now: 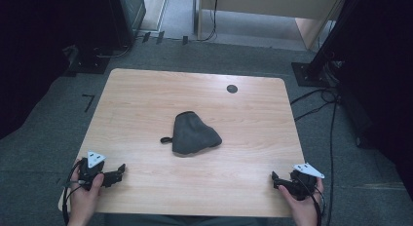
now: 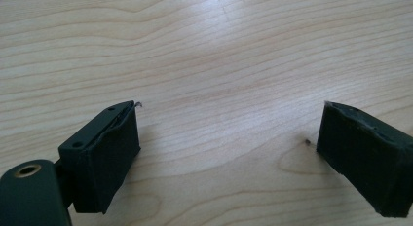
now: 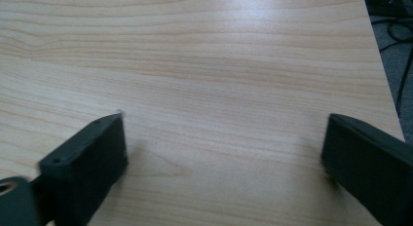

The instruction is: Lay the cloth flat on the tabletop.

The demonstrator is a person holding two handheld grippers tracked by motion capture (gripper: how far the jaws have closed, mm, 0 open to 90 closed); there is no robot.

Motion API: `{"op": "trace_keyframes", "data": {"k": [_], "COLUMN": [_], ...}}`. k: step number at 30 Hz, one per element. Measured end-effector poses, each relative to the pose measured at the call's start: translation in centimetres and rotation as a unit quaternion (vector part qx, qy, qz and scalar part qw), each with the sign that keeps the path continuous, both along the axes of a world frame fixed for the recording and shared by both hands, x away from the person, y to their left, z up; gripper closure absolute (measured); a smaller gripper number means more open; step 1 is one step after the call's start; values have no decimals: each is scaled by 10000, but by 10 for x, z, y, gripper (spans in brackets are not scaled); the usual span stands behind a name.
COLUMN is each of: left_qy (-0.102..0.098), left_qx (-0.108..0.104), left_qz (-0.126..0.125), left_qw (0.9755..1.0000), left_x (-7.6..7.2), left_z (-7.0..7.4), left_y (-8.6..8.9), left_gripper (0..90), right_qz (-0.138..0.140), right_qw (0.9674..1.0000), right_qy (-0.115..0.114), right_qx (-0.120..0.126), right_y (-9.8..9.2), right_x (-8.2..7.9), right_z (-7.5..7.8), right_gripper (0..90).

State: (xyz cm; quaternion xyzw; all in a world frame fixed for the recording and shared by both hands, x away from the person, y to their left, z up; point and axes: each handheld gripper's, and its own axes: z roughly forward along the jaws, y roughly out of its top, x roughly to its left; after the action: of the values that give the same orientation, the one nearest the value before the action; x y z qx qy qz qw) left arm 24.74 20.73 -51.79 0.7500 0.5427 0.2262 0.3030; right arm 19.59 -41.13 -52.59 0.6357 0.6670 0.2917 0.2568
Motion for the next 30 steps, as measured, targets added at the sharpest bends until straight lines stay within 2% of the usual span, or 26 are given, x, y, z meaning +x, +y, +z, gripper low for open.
{"op": "trace_keyframes", "data": {"k": [2,5,9,11,12,14,15,17,18,19,21,22,23,24,30], "left_qy": [-4,-3,2,-4,-2,1,5,-1,-1,-1,-2,-1,-1,5,0], "left_qx": [-4,-3,6,2,4,-2,6,-4,-5,-4,-6,-5,-5,6,-7], "left_qz": [8,7,16,30,32,1,-22,-18,-17,-18,-16,-16,-16,-25,-16], "left_qw": [10000,10000,10000,10000,10000,10000,10000,10000,10000,10000,10000,10000,10000,10000,10000], "left_x": [0,0,1,2,2,2,2,2,2,2,2,2,2,2,2], "left_z": [0,0,0,0,0,0,0,0,0,0,0,0,0,0,0], "left_y": [-1,-1,-1,-2,-2,-3,-3,-3,-3,-3,-3,-3,-3,-3,-3], "left_gripper": [84,84,84,84,84,85,85,85,85,85,84,84,85,85,85], "right_qz": [27,75,204,275,286,444,502,589,710,946,1028,1192,1192,1356,1676], "right_qw": [10000,9999,9997,9994,9991,9964,9955,9949,9942,9922,9913,9895,9895,9873,9827], "right_qy": [-22,-46,-128,-154,-167,-207,-263,-323,-364,-421,-436,-459,-459,-489,-483], "right_qx": [25,120,58,154,270,698,765,755,724,700,696,676,676,671,622], "right_y": [3,5,20,28,31,40,45,51,58,73,77,91,91,104,141], "right_x": [-3,-3,-2,0,2,5,6,7,8,13,14,20,20,27,48], "right_z": [3,5,15,22,25,35,40,46,50,59,61,67,67,70,76], "right_gripper": [170,159,159,160,160,169,181,187,188,201,204,212,212,226,237]}}
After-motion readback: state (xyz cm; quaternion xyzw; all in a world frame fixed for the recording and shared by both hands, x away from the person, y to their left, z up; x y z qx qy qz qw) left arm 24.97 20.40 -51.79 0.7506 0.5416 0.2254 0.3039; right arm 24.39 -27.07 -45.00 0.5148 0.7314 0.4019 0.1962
